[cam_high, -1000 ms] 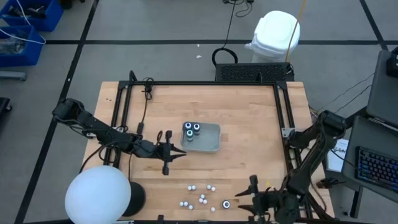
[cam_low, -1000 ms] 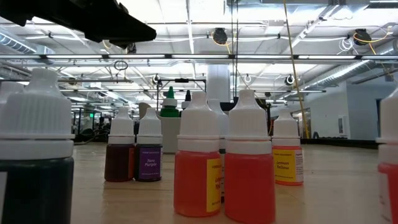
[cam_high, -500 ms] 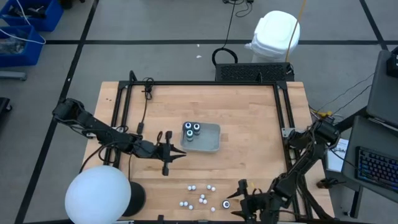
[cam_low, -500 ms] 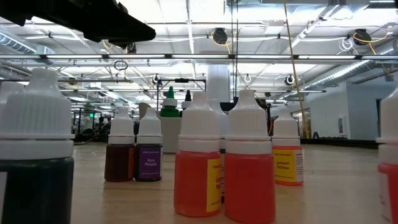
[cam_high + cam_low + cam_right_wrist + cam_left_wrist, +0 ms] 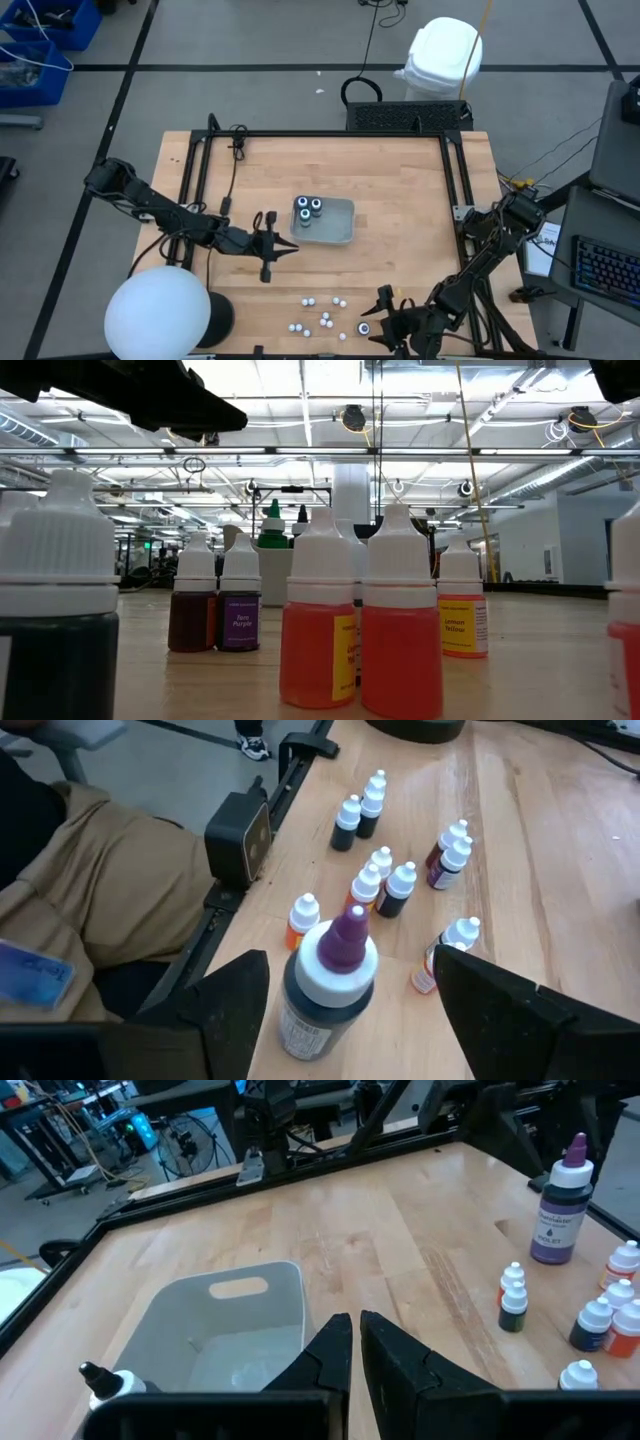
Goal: Pick & Place food coloring
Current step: Put the large purple food coloring bottle into the gray bin
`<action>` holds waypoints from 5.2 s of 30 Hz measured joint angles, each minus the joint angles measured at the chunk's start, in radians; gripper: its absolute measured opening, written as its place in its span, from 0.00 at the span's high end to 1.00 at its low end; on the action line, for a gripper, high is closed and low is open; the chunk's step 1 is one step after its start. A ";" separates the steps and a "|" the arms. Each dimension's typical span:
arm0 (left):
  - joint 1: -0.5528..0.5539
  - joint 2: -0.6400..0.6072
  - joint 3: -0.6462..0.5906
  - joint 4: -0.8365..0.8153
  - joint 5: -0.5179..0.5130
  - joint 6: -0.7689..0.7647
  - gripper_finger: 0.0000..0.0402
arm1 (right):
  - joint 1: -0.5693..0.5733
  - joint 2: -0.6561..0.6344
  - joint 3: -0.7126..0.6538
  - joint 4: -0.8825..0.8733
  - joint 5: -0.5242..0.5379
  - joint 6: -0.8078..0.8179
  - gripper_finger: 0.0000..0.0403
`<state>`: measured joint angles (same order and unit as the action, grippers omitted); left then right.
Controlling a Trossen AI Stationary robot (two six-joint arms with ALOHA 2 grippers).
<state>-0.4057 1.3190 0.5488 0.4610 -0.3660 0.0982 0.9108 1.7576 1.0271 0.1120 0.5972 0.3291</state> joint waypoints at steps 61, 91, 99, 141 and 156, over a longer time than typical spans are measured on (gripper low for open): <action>0.000 0.000 0.000 -0.016 0.000 -0.009 0.91 | -0.104 0.001 -0.156 0.348 -0.130 -0.113 0.55; 0.000 0.000 0.001 0.030 -0.002 0.027 0.91 | -0.119 -0.094 -0.151 0.272 -0.066 -0.231 0.72; 0.001 0.000 0.001 0.074 -0.002 0.043 0.91 | -0.177 -0.288 -0.143 0.206 -0.053 -0.431 0.72; 0.009 0.000 0.001 -0.001 -0.115 0.086 0.91 | -0.853 -0.043 -0.142 0.444 -0.392 -0.516 0.71; 0.009 0.000 0.001 0.001 -0.115 0.109 0.91 | -0.859 0.074 -0.142 0.505 -0.393 -0.468 0.71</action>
<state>-0.3969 1.3193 0.5499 0.4622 -0.4812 0.2070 0.0517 1.8321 0.8856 0.6174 0.2046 -0.1391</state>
